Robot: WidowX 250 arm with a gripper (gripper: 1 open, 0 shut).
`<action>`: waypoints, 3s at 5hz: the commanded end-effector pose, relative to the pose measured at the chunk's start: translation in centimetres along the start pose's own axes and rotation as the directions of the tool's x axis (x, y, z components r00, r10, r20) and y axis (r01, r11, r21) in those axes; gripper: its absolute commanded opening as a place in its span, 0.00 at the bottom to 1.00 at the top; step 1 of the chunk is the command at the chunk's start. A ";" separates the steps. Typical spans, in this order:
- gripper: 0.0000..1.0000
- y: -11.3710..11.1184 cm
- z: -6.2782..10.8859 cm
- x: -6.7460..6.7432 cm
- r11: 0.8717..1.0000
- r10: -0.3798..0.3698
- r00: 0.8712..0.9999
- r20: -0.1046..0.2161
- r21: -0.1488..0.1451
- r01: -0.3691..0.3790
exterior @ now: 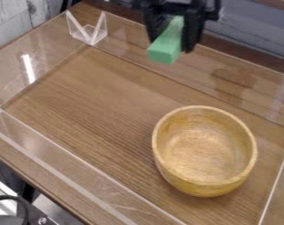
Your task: Remove the green block from inside the brown bowl and put it on the table
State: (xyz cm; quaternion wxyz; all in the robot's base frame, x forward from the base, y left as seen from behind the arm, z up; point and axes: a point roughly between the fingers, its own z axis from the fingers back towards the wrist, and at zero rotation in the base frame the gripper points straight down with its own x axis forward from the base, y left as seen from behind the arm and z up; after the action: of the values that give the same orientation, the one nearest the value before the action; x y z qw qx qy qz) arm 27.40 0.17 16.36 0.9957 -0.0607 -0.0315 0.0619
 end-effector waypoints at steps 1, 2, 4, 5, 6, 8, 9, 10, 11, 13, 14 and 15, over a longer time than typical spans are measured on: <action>0.00 0.0 -0.2 -0.5 0.998 -0.055 0.996 0.066 -0.002 0.055; 0.00 -1.4 -2.1 -1.3 0.996 -0.088 0.993 0.077 0.003 0.088; 0.00 -8.5 -3.8 -3.9 0.988 -0.155 0.983 0.099 0.004 0.155; 0.00 -7.6 -3.1 -3.1 0.987 -0.158 0.979 0.127 0.009 0.158; 0.00 -7.0 -2.9 -2.8 0.988 -0.153 0.979 0.133 0.009 0.153; 0.00 -4.4 -1.8 -2.8 0.990 -0.143 0.979 0.149 0.011 0.142; 0.00 0.5 -0.5 -3.0 0.992 -0.127 0.979 0.158 0.023 0.124; 0.00 5.7 0.0 -4.0 0.992 -0.125 0.977 0.172 0.028 0.122; 0.00 9.6 -0.9 -4.5 0.993 -0.121 0.974 0.193 0.028 0.118; 0.00 12.7 -5.0 -3.7 0.993 -0.120 0.973 0.199 0.045 0.113; 0.00 12.5 -6.7 -3.3 0.991 -0.129 0.973 0.192 0.047 0.123; 0.00 12.3 -8.0 -2.9 0.991 -0.134 0.973 0.189 0.047 0.127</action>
State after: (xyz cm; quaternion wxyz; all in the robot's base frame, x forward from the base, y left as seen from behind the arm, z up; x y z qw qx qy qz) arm 23.04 10.77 5.86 0.9924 -0.0439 -0.1145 0.0068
